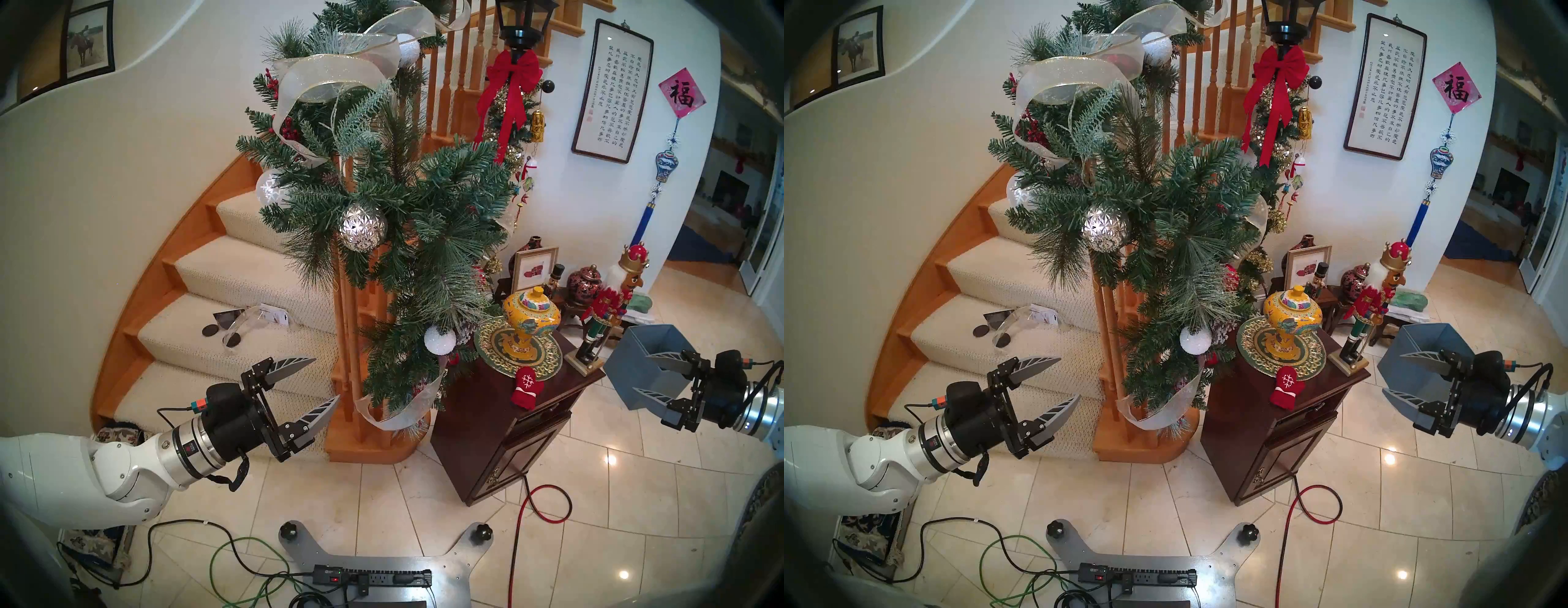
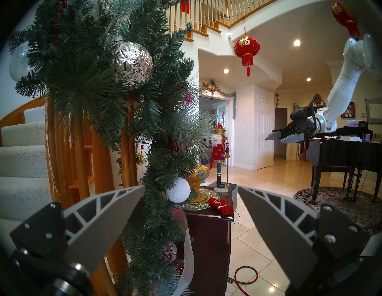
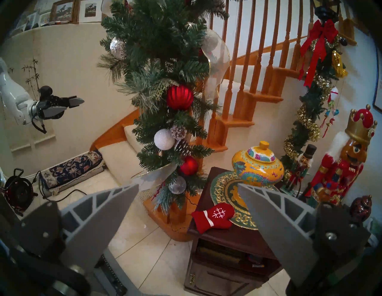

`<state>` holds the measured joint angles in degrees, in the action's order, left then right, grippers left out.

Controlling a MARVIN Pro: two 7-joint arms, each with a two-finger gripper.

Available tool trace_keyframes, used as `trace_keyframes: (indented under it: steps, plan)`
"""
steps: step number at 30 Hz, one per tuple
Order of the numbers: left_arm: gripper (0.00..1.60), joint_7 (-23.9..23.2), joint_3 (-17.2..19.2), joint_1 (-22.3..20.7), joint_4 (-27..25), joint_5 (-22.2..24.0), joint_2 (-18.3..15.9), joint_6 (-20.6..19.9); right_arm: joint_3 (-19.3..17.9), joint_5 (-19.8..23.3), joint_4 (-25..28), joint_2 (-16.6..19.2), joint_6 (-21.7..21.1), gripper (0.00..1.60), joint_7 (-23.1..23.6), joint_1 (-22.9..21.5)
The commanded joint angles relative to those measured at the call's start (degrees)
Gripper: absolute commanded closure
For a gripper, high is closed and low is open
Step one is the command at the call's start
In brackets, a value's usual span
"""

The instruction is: Hang the ornament onto the Christmas-tree-style decoration

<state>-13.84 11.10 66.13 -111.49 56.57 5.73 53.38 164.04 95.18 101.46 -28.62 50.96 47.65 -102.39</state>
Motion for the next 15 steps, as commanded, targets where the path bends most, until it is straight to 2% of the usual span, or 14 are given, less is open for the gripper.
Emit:
trace_keyframes:
  steps: [1, 15]
  plan:
    - [0.00, -0.07, 0.13, -0.12, -0.03, 0.00, 0.02, 0.10, -0.97, -1.99, -0.46, 2.29, -0.93, 0.00, -2.87, 1.31]
    - [0.00, -0.06, 0.13, -0.12, -0.03, 0.00, 0.02, 0.10, -2.57, -4.76, -2.78, 7.72, -3.66, 0.00, -6.24, 2.52]
